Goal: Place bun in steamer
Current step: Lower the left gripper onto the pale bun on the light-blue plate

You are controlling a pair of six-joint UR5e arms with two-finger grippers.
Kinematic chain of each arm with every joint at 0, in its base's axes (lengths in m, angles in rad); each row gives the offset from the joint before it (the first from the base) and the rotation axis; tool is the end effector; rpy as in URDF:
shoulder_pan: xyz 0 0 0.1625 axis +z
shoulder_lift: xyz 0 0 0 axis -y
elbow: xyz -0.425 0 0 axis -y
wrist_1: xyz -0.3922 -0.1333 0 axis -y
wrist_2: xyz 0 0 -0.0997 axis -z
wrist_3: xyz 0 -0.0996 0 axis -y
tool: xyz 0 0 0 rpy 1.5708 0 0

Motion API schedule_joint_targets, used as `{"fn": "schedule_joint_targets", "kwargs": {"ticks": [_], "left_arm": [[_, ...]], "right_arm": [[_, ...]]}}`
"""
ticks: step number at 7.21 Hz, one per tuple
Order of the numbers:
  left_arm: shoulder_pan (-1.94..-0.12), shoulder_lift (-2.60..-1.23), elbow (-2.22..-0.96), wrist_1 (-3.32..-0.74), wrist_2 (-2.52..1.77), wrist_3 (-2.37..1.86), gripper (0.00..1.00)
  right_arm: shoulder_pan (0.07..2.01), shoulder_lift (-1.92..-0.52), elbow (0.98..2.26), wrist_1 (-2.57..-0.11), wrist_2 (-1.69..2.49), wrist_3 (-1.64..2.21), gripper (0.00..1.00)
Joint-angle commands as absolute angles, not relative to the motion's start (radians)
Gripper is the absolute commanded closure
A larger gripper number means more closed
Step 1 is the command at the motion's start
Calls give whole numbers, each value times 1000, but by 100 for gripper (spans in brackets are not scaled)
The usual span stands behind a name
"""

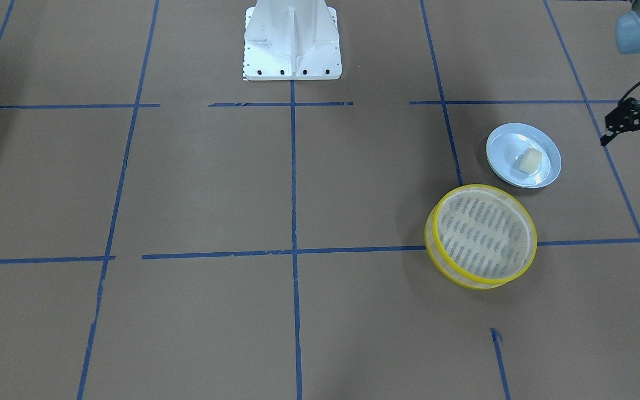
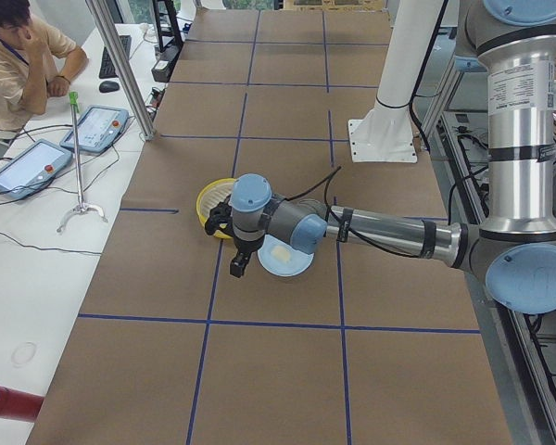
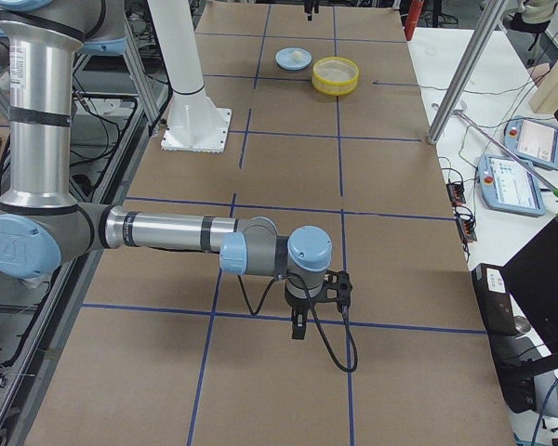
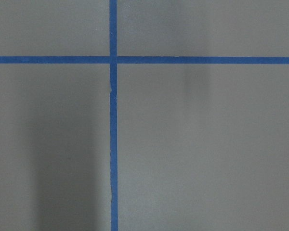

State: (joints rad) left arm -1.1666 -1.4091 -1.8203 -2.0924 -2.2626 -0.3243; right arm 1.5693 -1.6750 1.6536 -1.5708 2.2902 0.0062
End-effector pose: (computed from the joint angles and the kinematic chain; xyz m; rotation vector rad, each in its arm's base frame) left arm 0.1120 -0.4393 0.5534 0.3081 0.8356 0.2852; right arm 0.0670 -0.4461 0.6706 -0.0232 -0.7193 0.0122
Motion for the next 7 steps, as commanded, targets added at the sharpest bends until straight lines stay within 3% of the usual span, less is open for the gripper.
{"fn": "schedule_joint_targets", "kwargs": {"ticks": [1, 7], "left_arm": [[-883, -1356, -1848, -2247, -2064, -611, 0], [-801, -1394, -1773, -2247, -2010, -663, 6]], "right_arm": [[1569, -1675, 1654, -1571, 2290, 6, 0], [1569, -1675, 1654, -1571, 2290, 6, 0]]}}
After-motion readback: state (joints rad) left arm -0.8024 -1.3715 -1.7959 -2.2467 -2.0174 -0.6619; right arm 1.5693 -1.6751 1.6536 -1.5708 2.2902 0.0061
